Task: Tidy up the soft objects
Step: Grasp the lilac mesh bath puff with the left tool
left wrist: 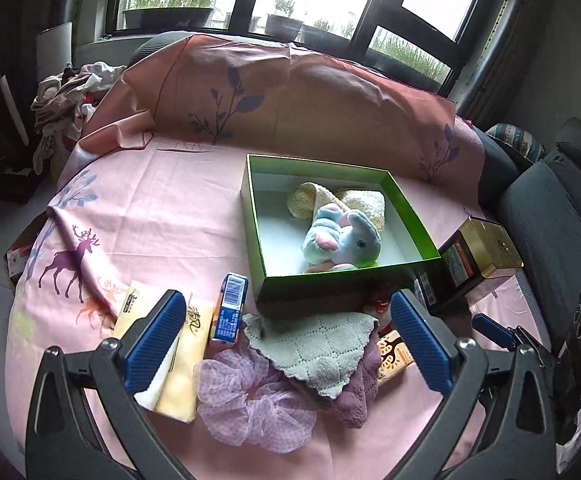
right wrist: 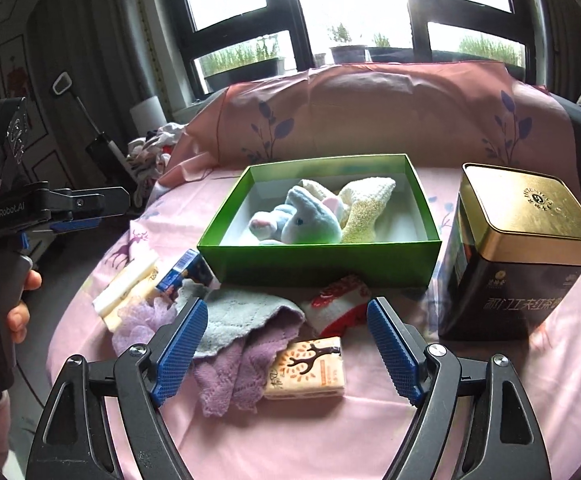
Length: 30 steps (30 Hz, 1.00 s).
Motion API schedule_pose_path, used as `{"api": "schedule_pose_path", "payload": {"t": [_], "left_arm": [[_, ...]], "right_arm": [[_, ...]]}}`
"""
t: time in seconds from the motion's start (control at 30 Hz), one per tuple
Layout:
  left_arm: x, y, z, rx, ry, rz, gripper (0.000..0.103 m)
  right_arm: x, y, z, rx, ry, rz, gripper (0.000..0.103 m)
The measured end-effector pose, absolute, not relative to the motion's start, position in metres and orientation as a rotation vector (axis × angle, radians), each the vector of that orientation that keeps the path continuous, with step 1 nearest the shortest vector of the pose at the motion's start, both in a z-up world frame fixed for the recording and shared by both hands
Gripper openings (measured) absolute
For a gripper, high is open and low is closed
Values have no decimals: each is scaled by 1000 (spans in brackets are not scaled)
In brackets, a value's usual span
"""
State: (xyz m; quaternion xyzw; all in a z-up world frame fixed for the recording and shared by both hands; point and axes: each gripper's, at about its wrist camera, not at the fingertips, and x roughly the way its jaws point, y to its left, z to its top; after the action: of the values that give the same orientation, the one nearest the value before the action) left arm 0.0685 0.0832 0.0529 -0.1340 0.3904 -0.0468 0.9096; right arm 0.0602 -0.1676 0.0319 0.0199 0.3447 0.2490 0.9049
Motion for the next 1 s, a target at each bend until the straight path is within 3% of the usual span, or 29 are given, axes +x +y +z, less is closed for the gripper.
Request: {"api": "schedule_pose_path", "payload": {"t": [0.6,0.67,0.73,0.83,1.0], "left_arm": [[3,134,-30,-587,960,-50,102],[1,137,-34,-597,967,-55,102],[0,141,-40,-611,977,-59,102],[2,140,-49,-627,997,-72,102],[8,129,-67,-644,1042,-126,101]], "right_arm": [[7,-33,-37,-158,801,840,81],[14,-21,-43,-181,811,829,66],[23,-13,-51,-203,836,803,40],[28,-14,-59,-180,870,800,11],[14,-33,-53,-132,897,857,6]]}}
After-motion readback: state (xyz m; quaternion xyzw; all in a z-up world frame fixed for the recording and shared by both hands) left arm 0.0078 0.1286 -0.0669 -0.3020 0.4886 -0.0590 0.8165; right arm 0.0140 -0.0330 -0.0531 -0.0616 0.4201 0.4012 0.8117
